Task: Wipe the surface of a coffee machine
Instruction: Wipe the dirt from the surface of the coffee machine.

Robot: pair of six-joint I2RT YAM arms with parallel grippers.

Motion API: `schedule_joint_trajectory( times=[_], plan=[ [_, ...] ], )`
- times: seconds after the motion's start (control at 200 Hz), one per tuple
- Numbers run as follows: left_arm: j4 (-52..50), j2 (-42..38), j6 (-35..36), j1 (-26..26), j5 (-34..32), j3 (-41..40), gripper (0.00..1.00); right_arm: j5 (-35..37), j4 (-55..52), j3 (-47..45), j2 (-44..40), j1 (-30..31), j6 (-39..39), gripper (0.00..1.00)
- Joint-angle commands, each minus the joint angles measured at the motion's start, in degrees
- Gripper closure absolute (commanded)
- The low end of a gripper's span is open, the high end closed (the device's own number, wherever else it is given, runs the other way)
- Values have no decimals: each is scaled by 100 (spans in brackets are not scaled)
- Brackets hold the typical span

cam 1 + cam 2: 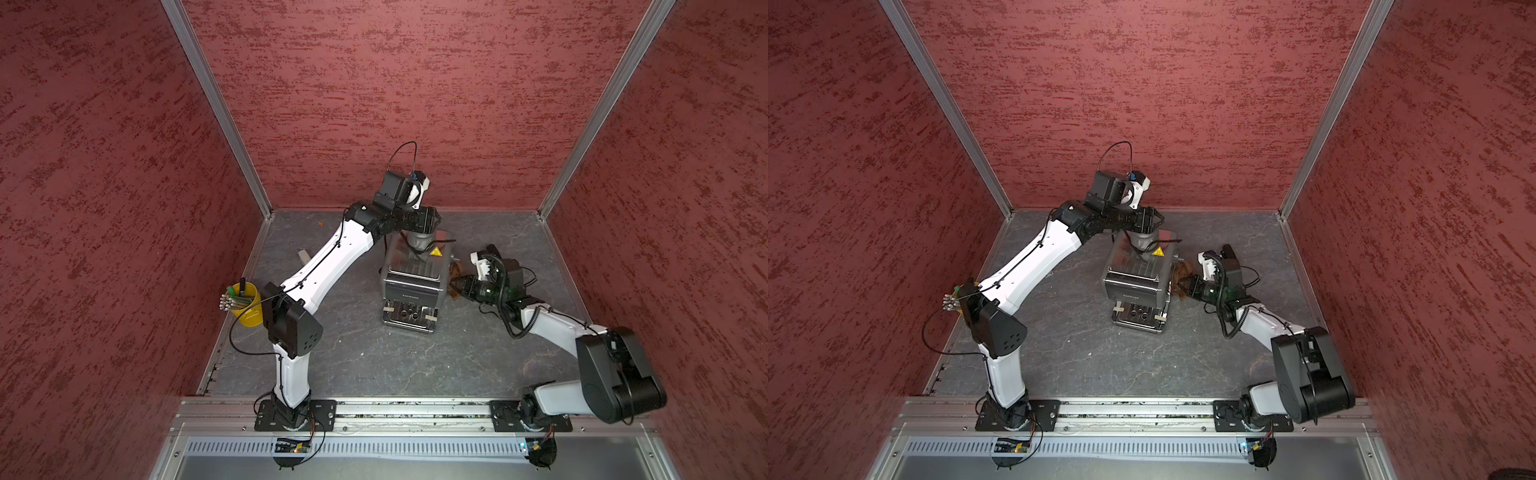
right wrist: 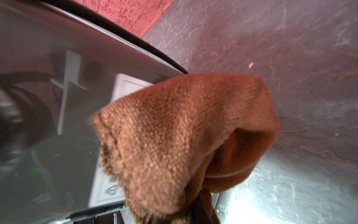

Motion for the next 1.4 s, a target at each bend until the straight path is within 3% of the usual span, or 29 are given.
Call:
schedule_joint_trajectory(
  times=[0.0,0.286,0.606,0.862,1.037,1.212,1.398],
  plan=[
    [-425,111,55,53,-131,-161,33,289,-945,310,-393,36,-561,100],
    [-257,132,-23,35,-83,-320,33,463,-2135,307,-1501,-58,-828,100],
    [-176,68,-78,-61,-90,-427,33,366,-2832,709,-2812,131,-362,100],
    [-69,-388,-82,0,-173,-933,32,751,-2966,1221,-2927,1039,-153,100],
    [205,-748,-170,26,-12,-1419,32,759,-2810,956,-2540,1484,-111,100],
    [320,-857,-201,42,163,-1602,32,1200,-2404,135,-2272,1546,32,100],
    [430,-799,-236,96,295,-1709,31,1488,-2441,-42,-2321,1544,65,100]
  ],
)
